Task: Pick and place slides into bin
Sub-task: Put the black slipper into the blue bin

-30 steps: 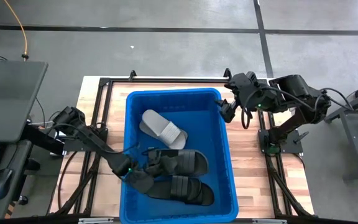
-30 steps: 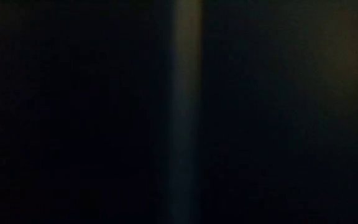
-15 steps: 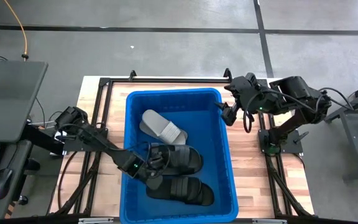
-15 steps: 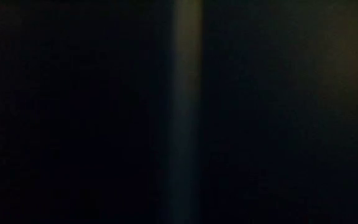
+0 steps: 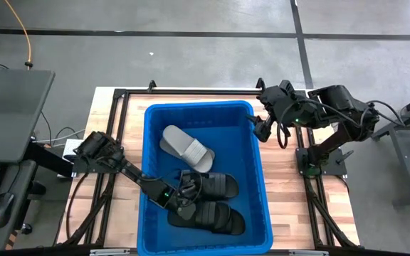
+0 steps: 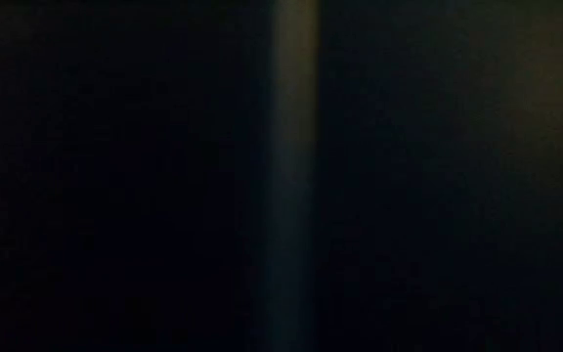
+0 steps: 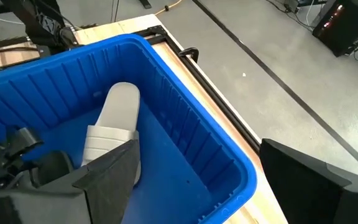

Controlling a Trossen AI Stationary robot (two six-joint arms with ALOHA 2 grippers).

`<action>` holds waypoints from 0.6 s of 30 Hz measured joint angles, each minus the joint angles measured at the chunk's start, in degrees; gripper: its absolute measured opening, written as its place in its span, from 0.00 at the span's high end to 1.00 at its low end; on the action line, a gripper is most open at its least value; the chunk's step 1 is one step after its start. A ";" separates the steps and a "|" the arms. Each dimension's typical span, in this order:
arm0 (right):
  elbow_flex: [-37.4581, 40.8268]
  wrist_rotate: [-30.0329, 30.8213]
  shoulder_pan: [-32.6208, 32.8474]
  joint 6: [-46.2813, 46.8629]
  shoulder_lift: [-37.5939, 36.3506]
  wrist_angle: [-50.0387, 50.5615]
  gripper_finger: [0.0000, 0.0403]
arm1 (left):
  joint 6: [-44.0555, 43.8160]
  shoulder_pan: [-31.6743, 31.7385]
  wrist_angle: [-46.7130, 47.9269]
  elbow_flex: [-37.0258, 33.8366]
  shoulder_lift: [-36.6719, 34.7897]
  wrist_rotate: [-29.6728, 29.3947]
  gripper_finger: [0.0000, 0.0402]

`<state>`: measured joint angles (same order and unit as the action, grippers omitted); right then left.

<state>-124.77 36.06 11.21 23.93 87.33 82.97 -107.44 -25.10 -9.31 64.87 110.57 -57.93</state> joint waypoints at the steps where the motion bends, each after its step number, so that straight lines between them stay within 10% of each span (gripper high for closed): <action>1: 0.00 -0.21 -0.22 -0.20 0.00 0.13 0.20 | 0.00 0.03 -1.45 0.01 0.40 0.11 0.98; 18: 0.00 -2.79 -1.64 -1.70 0.00 0.14 0.20 | 3.33 -0.97 -8.72 0.71 1.63 -1.05 0.41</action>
<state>-124.77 33.27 9.56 22.23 87.33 83.11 -104.11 -26.07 -18.03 65.58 112.20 -58.98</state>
